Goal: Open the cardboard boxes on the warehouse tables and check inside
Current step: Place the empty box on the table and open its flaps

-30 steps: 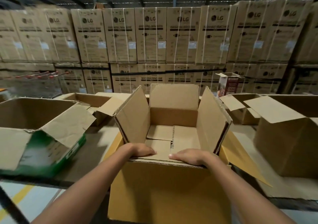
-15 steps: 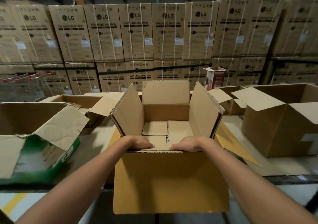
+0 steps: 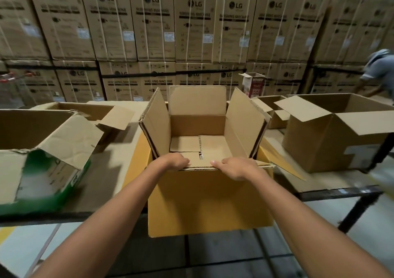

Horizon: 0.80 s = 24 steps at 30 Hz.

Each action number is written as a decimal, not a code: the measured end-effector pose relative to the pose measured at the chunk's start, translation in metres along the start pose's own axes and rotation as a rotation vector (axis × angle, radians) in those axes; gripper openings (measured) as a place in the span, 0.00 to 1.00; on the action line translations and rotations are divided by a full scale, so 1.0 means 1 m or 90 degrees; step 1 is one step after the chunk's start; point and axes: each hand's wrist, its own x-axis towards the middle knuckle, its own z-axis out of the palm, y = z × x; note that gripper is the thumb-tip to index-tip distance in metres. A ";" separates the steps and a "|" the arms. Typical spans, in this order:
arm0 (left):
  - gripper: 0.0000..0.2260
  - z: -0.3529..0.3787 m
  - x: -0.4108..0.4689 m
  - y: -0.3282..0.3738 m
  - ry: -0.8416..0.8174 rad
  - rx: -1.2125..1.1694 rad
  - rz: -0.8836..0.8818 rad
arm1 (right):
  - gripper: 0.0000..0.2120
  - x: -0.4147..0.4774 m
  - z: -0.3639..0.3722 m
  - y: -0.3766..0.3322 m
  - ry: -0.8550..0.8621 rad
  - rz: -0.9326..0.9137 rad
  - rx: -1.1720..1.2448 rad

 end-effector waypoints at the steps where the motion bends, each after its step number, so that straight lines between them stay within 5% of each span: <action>1: 0.22 0.000 -0.004 0.003 0.000 -0.017 -0.012 | 0.42 -0.003 0.003 0.002 0.024 0.001 -0.003; 10: 0.24 0.034 -0.095 0.003 0.237 0.019 0.095 | 0.33 -0.054 0.028 0.009 0.178 -0.086 0.026; 15: 0.27 0.079 -0.162 0.006 0.394 -0.193 0.106 | 0.35 -0.110 0.047 0.013 0.121 -0.167 0.238; 24: 0.27 0.168 -0.294 -0.023 0.486 -0.227 0.012 | 0.34 -0.192 0.131 -0.022 0.082 -0.288 0.476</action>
